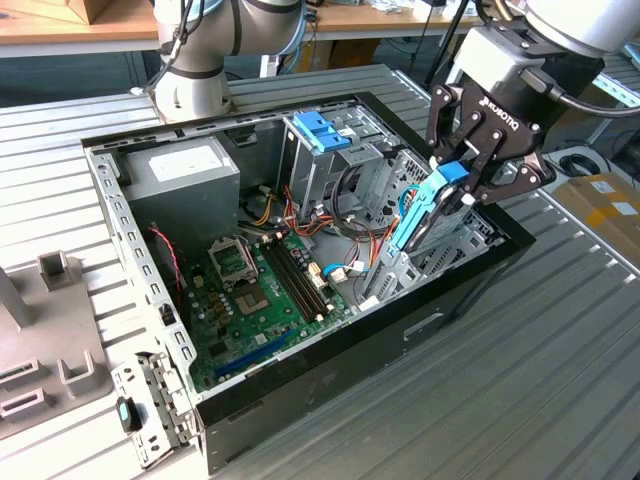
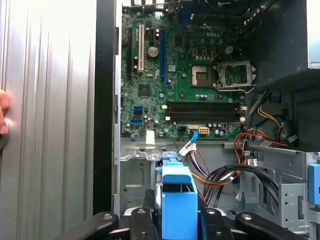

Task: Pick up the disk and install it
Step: 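Insert the disk into the insertion slot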

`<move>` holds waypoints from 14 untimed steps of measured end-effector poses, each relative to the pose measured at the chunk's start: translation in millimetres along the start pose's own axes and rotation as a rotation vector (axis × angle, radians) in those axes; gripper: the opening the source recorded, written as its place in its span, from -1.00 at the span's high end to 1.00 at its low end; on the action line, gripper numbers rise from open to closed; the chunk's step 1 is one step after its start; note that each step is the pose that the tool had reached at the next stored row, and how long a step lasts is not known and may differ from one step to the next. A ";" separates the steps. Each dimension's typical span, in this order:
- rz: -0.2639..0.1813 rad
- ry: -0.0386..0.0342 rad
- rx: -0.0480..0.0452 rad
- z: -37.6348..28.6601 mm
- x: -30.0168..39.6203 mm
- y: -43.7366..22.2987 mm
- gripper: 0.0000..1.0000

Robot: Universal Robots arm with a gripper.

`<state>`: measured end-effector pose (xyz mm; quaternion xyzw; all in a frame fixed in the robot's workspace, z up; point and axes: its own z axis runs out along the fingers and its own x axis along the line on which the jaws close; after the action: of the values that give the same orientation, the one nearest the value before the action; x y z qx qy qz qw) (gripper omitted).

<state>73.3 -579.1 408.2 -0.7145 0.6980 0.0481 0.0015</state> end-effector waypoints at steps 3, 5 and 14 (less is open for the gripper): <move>0.000 0.0000 0.0000 0.1 0.0 0.0 0.24; 0.000 0.0000 0.0000 0.3 0.0 0.0 0.00; 0.000 -0.0004 0.0003 -7.5 -0.5 0.5 -0.13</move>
<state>73.3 -579.1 415.8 -0.7146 0.6979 0.0481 0.0017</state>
